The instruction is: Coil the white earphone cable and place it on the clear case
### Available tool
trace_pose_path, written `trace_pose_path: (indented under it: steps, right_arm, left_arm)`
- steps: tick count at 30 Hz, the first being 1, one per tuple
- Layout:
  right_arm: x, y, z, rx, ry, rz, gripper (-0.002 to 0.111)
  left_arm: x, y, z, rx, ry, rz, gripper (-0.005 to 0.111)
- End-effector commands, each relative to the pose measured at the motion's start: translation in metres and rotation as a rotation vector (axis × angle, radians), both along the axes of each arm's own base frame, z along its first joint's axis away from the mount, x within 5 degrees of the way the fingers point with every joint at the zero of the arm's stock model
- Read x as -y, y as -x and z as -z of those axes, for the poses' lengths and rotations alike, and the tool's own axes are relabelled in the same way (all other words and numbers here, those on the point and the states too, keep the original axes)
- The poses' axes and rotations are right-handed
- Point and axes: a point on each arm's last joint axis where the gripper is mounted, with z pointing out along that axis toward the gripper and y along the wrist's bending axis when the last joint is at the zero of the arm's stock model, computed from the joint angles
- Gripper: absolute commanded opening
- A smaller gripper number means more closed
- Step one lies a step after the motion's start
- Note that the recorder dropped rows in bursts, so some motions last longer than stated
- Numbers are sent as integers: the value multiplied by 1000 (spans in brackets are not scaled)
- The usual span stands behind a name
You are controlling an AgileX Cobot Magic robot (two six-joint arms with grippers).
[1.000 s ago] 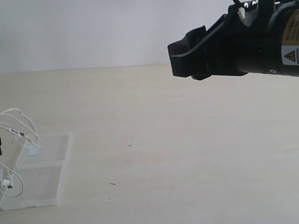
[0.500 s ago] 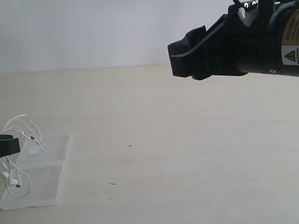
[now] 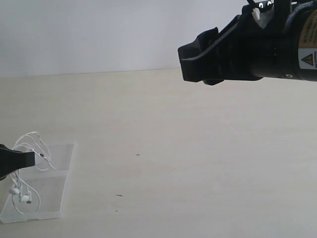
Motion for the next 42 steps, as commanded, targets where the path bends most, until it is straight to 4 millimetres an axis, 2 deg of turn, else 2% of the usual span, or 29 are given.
trace_pose_path:
  steps: [1,8,15,27,28,33,34,42]
  right_arm:
    - [1,1,0,5,-1,-2,58]
    - [1,1,0,5,-1,-2,58]
    - [1,1,0,7,0,-3,58]
    - [1,1,0,6,-1,-2,58]
    - [1,1,0,6,-1,-2,58]
    - [1,1,0,6,-1,-2,58]
    - [1,1,0,6,-1,-2,58]
    - [1,1,0,7,1,-3,58]
  left_arm:
    - [0,-4,4,-10,-14,-9,0]
    - [0,-7,15,-55,-29,-16,0]
    - [0,-12,15,-56,-31,-17,0]
    - [0,-14,28,-121,-20,-41,1]
    - [0,-14,28,-120,-21,-42,3]
    - [0,-15,27,-114,-20,-42,35]
    - [2,-17,25,-114,-11,-34,38]
    - [7,-30,12,-81,13,-6,39]
